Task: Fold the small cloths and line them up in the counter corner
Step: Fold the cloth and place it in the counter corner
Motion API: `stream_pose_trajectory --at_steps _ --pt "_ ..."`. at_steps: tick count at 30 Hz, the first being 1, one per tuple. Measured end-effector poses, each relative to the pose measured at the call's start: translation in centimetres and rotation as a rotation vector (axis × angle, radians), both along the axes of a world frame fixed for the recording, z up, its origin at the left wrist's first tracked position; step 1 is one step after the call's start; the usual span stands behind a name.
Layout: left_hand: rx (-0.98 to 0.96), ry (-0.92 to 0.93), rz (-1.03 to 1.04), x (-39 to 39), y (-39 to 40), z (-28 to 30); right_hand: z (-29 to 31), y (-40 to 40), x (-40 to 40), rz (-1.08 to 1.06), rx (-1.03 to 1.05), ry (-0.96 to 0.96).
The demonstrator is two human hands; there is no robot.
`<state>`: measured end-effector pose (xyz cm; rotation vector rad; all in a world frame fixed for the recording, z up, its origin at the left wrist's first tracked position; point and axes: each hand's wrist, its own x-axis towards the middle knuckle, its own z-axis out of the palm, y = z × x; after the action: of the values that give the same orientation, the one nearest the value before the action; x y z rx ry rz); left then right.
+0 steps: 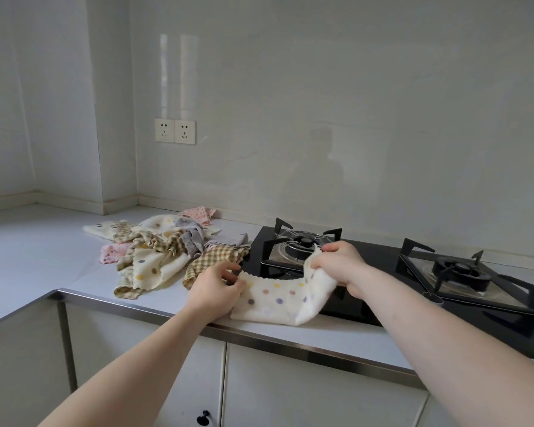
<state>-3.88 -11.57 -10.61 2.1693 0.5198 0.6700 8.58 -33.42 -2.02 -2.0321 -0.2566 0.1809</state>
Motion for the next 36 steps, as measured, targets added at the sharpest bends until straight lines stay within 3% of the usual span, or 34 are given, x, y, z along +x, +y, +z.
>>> stream_pose_trajectory --at_steps 16,20,23,27,36 --pt "-0.291 -0.109 -0.029 0.4 1.2 0.1 -2.5 7.5 -5.8 0.420 -0.059 0.034" --pt "-0.299 -0.107 -0.033 0.4 1.5 0.0 -2.1 6.3 -4.0 0.266 -0.017 -0.127" --pt "-0.254 -0.053 -0.036 0.3 1.2 0.1 -2.3 4.8 -2.2 0.121 -0.136 -0.199" --pt "-0.217 -0.005 -0.059 0.3 0.7 0.3 -3.6 3.5 -1.3 0.103 -0.254 -0.111" --pt "-0.223 -0.026 -0.112 0.0 1.2 0.3 -4.4 4.3 -1.6 0.149 -0.187 0.086"
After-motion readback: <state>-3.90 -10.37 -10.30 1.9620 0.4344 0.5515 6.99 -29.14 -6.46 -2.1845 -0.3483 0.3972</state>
